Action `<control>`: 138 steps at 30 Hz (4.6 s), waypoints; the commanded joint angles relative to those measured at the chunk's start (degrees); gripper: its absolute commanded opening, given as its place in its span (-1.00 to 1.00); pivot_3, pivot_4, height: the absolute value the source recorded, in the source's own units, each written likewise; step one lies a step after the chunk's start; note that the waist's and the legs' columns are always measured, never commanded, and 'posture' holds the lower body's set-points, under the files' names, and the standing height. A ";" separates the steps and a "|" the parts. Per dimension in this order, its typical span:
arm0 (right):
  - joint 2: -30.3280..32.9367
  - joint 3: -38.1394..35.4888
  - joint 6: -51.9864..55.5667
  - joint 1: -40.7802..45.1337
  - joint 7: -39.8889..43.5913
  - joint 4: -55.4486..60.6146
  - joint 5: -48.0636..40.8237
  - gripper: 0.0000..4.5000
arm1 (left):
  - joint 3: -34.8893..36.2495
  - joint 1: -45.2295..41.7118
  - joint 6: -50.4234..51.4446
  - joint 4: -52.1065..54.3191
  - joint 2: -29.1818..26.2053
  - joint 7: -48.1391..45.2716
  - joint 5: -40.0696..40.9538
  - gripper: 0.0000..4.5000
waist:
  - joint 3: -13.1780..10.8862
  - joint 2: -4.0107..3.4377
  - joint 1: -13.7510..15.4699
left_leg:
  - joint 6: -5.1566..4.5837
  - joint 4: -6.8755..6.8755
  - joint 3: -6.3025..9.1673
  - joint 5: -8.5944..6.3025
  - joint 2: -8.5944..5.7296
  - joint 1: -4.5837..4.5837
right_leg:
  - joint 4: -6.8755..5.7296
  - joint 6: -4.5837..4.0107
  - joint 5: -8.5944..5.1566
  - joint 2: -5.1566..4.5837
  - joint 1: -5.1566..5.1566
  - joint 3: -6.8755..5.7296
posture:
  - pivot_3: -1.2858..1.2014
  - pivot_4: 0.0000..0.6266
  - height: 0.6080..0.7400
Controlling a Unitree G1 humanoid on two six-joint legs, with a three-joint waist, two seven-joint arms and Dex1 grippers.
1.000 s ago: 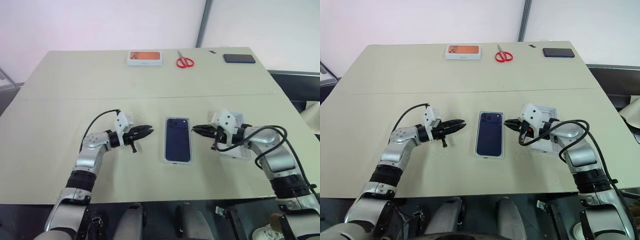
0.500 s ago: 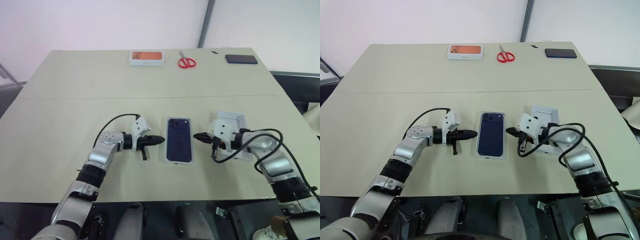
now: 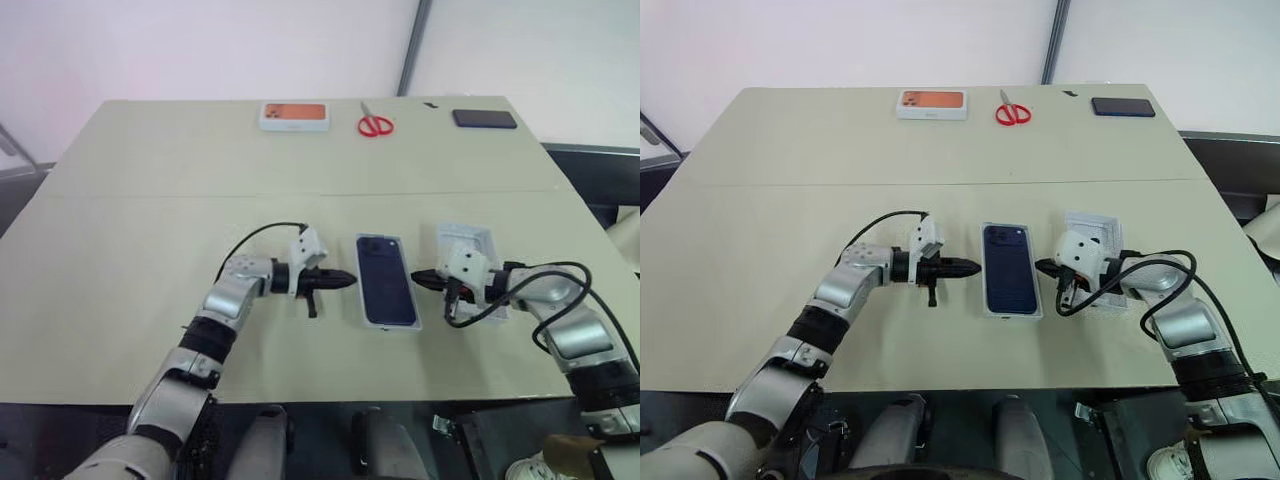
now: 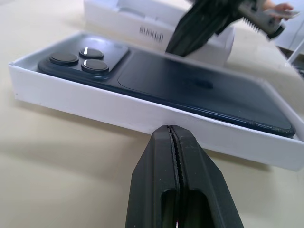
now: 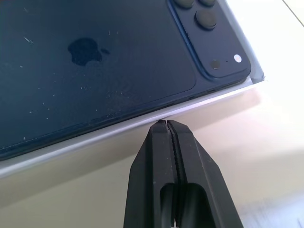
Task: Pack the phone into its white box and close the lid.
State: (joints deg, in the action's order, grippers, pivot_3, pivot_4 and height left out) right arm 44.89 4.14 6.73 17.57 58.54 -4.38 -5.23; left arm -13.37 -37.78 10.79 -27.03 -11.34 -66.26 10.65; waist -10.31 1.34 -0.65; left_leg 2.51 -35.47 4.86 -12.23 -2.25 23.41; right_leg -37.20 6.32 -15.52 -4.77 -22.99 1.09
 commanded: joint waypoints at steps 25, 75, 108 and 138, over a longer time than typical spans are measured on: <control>4.53 -2.58 -3.55 -2.99 3.82 0.61 -0.12 -1.00 | 1.71 -3.62 -7.25 -7.41 0.56 1.47 -1.18 -0.98 | 0.00 -0.01 -0.03 | -0.01 -0.06 0.00 -0.01 0.02 -0.02 | -0.01 0.00 0.00 0.03 0.02 0.00 | 0.03 -0.52 1.00; -1.64 -12.62 17.56 -1.68 -14.21 8.15 -6.74 1.00 | 16.10 9.67 -4.29 10.82 -17.03 -6.41 11.19 0.98 | -0.02 -0.09 -0.22 | -0.20 -0.23 0.02 -0.12 0.11 0.01 | -0.03 0.01 -0.01 0.02 0.05 0.04 | 0.03 -0.52 1.00; 2.97 -4.73 79.43 9.88 -26.35 22.99 -16.10 1.00 | 15.62 26.62 -11.55 28.20 -21.03 -10.57 16.12 0.98 | -0.06 -0.26 -0.03 | -0.35 -0.21 0.01 -0.21 0.16 0.03 | 0.04 -0.01 -0.02 -0.21 0.02 0.08 | 0.03 -0.52 1.00; -5.03 -8.70 85.77 11.24 -37.49 21.18 -15.83 -0.98 | 14.13 25.84 -12.82 26.96 -19.02 -7.18 15.21 1.00 | -0.02 -0.20 -0.10 | -0.36 -0.22 0.01 -0.22 0.17 0.01 | 0.08 0.00 -0.02 -0.17 0.09 0.05 | 0.03 -0.52 1.00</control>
State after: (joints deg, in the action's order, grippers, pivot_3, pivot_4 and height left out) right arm 40.40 -3.75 92.12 29.47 22.22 16.73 -21.24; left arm 0.77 -11.52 -1.52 -0.68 -30.28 -73.57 25.50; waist -10.33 1.14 -0.75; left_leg 2.15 -35.69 4.86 -12.45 -2.08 23.41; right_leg -37.11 6.31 -15.54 -4.94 -22.89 1.14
